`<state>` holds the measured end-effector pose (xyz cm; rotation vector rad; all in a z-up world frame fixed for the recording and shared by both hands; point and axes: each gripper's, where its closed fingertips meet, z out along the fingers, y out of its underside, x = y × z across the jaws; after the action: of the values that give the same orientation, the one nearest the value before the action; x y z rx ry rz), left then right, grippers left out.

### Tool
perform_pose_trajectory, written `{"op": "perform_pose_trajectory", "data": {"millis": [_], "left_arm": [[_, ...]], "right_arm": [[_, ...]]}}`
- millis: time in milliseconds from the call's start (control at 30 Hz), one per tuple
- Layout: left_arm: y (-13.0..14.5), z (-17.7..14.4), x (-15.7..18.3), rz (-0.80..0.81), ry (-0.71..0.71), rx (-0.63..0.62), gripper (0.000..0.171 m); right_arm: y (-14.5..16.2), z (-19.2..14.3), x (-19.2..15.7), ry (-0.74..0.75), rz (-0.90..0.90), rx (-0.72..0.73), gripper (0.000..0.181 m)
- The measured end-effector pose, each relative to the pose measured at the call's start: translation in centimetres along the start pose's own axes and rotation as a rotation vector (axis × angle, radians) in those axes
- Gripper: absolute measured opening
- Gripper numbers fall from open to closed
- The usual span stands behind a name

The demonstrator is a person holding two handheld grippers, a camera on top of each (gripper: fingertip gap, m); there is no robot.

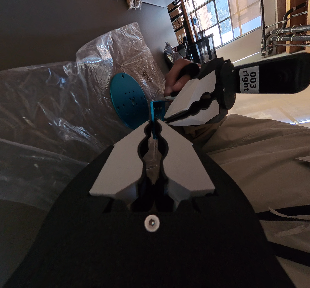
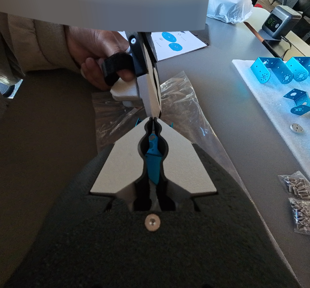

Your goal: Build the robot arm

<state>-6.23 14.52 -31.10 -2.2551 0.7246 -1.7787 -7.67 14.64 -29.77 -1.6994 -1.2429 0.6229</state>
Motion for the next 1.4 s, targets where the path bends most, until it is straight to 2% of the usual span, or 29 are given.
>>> {"op": "perform_pose_trajectory", "data": {"millis": [267, 433, 933, 1200, 1400], "left_arm": [[-0.1, -0.1, -0.2, -0.001, -0.01, 0.006, 0.001], [0.0, 0.1, 0.0, 0.009, -0.003, -0.004, 0.001], [-0.1, -0.1, -0.4, 0.008, -0.031, 0.006, 0.001], [-0.2, -0.1, -0.3, 0.009, -0.023, 0.01, 0.001], [-0.3, -0.1, -0.3, 0.006, -0.022, 0.014, 0.001]], "right_arm": [[0.6, 0.1, 0.2, 0.061, -0.075, -0.051, 0.0], [-0.8, -0.3, 0.7, 0.098, -0.076, 0.027, 0.0], [0.8, 0.6, 0.4, 0.054, 0.056, -0.037, 0.001], [1.4, 0.2, 0.5, 0.088, 0.011, -0.141, 0.001], [1.7, 0.4, -0.2, 0.066, -0.017, -0.164, 0.0]]}}
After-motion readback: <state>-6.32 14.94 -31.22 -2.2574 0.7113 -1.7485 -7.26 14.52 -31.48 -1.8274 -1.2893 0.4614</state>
